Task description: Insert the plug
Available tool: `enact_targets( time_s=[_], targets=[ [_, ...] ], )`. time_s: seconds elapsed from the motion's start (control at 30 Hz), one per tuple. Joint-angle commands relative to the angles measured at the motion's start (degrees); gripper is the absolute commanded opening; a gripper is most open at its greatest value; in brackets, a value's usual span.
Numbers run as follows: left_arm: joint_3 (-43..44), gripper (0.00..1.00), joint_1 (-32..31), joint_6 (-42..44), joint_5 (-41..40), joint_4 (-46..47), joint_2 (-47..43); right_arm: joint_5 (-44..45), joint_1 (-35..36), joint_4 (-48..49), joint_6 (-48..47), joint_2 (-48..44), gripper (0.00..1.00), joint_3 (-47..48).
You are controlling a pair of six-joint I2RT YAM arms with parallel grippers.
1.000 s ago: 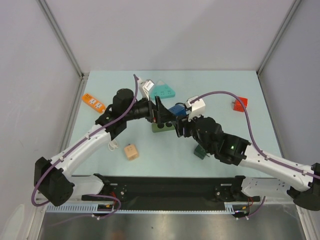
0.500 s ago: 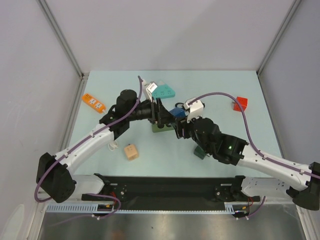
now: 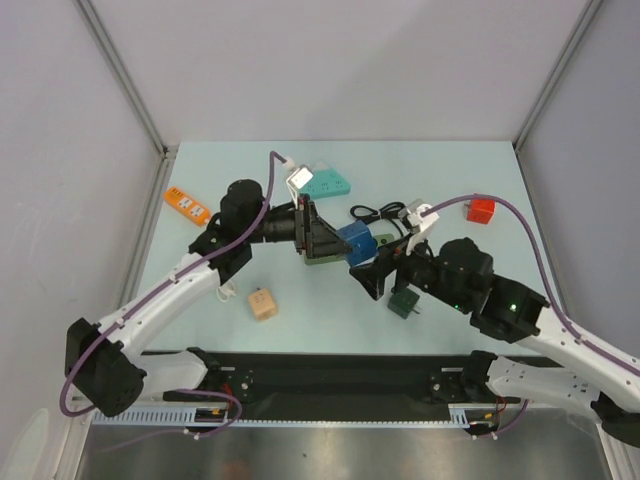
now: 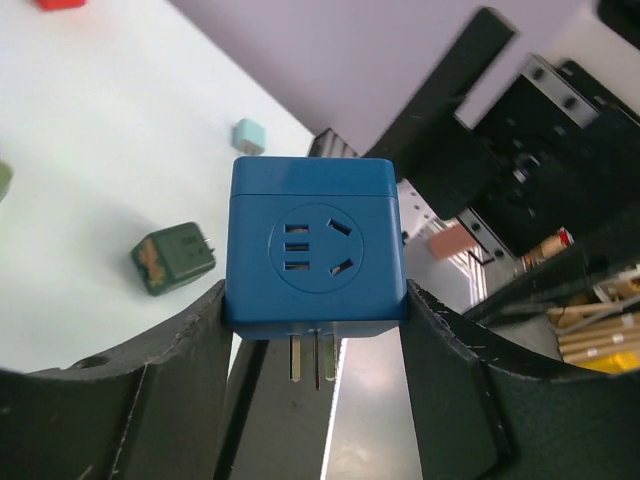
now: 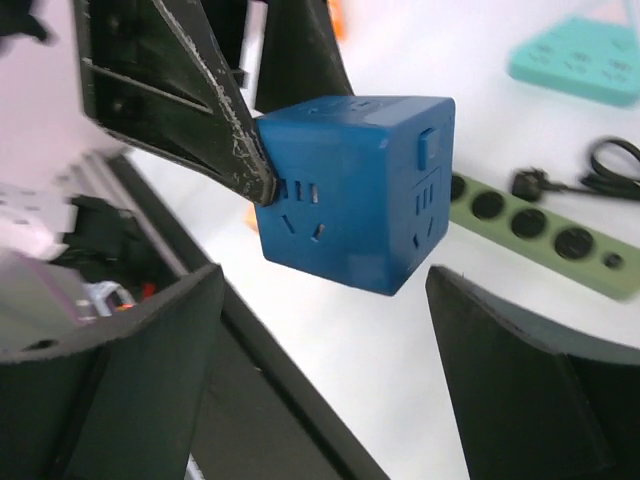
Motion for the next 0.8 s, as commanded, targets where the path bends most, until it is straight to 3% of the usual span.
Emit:
enact_targets(
  time_s=[0.0, 0.27, 0.53, 0.77],
  targets=[
    [-0.6, 0.0, -0.1, 0.8, 8.1, 7.8, -3.9, -15.0, -3.0, -2.1, 2.9, -3.1, 0.88, 2.5],
    [-4.9, 0.0, -0.9, -3.2, 18.9, 23.1, -8.7, -36.0, -12.7, 2.7, 9.2, -5.1, 0.9, 3.0],
    [-5.3, 0.0, -2.0, -2.3, 20.4, 23.7, -9.6, -41.9, -13.3, 4.6, 9.7, -1.5, 0.9, 4.3],
    [-5.9, 0.0, -2.9, -1.7, 20.7, 23.6, -9.3, -45.8, -13.3, 12.1, 11.6, -0.4, 0.84, 2.2]
  ],
)
